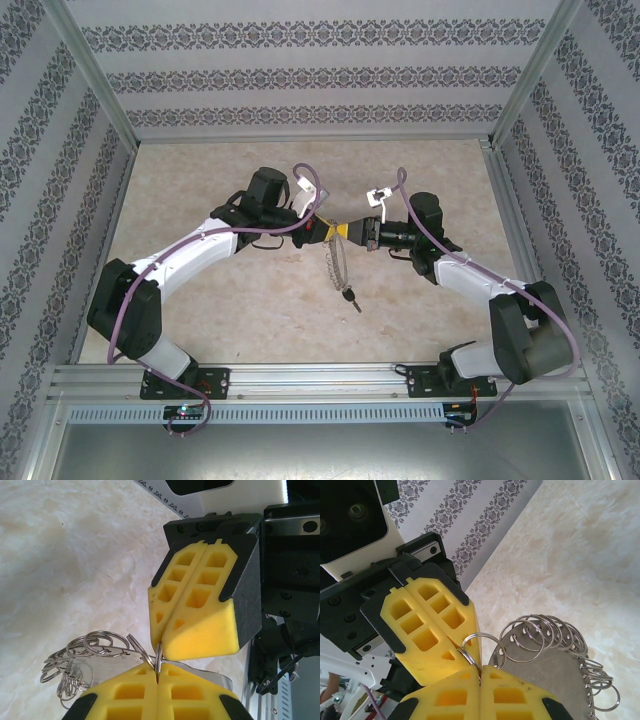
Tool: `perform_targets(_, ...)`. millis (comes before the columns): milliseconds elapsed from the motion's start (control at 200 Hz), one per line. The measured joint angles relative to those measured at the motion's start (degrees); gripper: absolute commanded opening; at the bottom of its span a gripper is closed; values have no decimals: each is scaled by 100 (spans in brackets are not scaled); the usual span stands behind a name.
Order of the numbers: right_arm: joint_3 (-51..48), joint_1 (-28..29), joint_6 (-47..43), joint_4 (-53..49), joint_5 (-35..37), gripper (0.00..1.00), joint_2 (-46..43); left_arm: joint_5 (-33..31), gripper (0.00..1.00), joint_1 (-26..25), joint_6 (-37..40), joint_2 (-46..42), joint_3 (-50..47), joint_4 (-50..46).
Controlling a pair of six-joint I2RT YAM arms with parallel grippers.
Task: Put the keys on the keyring
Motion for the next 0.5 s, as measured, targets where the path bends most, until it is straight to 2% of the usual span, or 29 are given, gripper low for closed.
perform_targets(175,-2,-7,2,-2,190,0,-37,-68,28,-2,-79,0,0,68)
perform_targets(285,-2,-44,7,-2,343,0,-61,-181,40,-2,-140,-7,0,155)
perform_targets(375,-2,-90,7,-2,444,0,-61,-302,46,24,-216,-50,-26,273)
perform_targets(500,-2,-107,9,-2,507,0,-61,-413,47,149,-391,-315,-291,581)
